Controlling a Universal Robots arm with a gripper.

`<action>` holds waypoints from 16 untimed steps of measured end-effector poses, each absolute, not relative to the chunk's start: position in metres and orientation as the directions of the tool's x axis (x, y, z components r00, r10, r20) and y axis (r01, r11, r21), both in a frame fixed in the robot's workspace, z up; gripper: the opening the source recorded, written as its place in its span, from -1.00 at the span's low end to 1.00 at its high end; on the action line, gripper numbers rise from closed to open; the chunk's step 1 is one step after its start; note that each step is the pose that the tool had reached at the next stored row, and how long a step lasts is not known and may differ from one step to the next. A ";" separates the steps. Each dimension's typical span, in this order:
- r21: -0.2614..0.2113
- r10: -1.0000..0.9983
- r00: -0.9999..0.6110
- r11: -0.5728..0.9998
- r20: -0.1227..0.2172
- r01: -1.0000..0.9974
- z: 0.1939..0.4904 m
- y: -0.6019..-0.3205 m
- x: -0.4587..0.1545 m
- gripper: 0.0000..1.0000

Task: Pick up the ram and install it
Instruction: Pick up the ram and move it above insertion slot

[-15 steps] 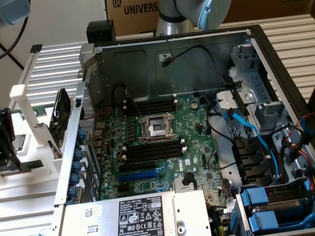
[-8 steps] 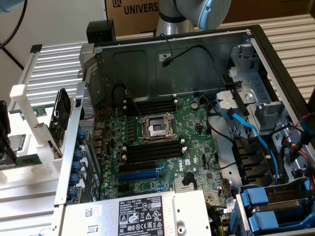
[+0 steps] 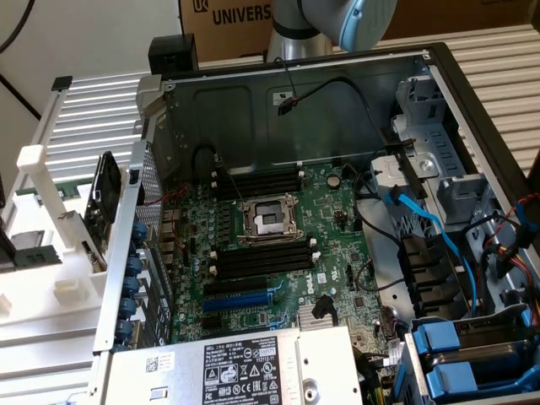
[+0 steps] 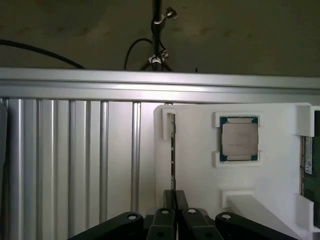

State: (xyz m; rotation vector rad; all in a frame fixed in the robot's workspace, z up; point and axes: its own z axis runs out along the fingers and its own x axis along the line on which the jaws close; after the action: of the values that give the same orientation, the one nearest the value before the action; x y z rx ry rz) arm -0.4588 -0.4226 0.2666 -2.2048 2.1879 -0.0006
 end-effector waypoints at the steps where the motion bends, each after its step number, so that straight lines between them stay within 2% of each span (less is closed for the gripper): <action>1: -0.026 -1.000 0.007 -0.006 -0.025 -1.000 0.272 -0.423 -0.459 -0.76; 16: -0.023 -1.000 -0.011 0.011 -0.025 -1.000 0.344 -0.429 -0.458 -0.76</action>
State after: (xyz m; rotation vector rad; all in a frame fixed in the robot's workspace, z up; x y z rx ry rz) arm -0.4578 -0.4288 0.3445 -2.1859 2.2098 0.0020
